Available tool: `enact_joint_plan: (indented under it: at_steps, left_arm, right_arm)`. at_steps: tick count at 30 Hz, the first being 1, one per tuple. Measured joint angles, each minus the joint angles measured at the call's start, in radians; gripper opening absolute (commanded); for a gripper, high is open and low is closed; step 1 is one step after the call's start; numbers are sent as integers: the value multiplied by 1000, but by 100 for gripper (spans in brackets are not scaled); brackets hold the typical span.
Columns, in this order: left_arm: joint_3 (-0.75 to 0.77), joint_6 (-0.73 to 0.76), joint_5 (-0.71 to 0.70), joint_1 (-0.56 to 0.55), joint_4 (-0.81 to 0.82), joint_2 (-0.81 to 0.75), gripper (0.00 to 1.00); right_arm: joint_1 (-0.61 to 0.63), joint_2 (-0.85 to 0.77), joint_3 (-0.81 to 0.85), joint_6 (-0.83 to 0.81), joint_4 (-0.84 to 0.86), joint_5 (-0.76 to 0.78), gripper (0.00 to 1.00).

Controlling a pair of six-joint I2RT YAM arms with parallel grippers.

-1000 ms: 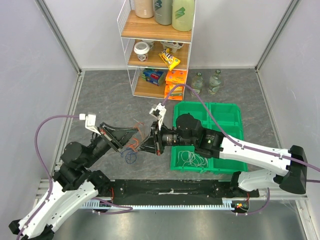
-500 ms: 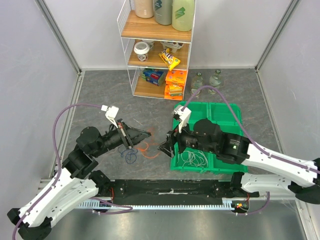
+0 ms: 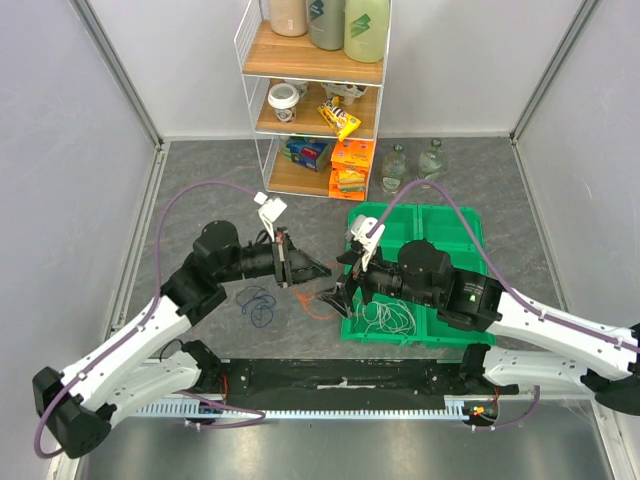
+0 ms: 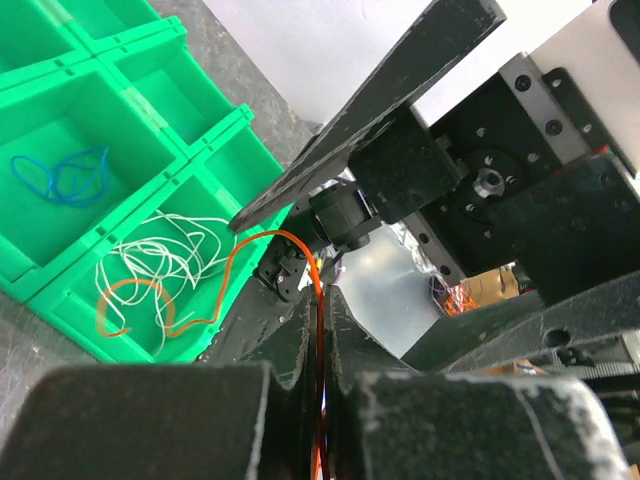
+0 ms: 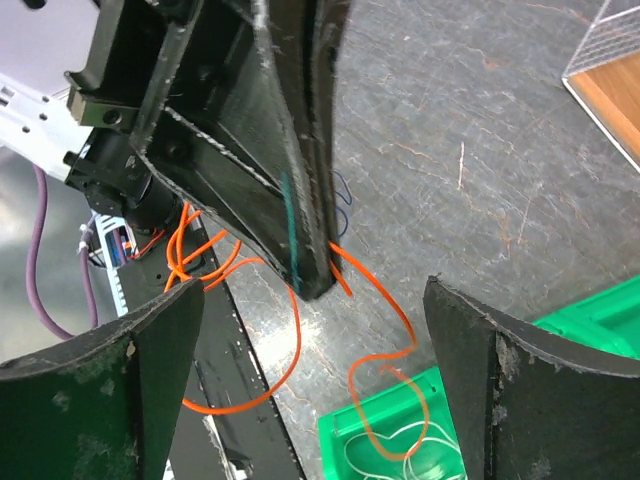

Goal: Untangle the cables

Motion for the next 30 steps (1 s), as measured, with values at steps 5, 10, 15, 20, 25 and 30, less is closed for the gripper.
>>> enact_joint_plan:
  at_steps: [5, 10, 15, 20, 25, 30]
  left_arm:
    - [85, 27, 49, 0, 28, 113, 2]
    - [127, -5, -21, 0, 51, 179, 2]
    - [182, -127, -97, 0, 61, 267, 2]
    - [298, -185, -150, 0, 59, 335, 2]
    - [338, -190, -175, 0, 92, 339, 2]
    - [351, -171, -160, 0, 120, 381, 2]
  right_arm:
    - [-38, 50, -9, -34, 63, -132, 96]
    - [-40, 47, -82, 25, 158, -151, 95]
    - [-41, 42, -84, 87, 180, -26, 92]
    - [-41, 94, 23, 97, 148, 67, 91]
    - [-42, 91, 44, 70, 150, 123, 91]
    - [-42, 92, 44, 21, 153, 173, 87]
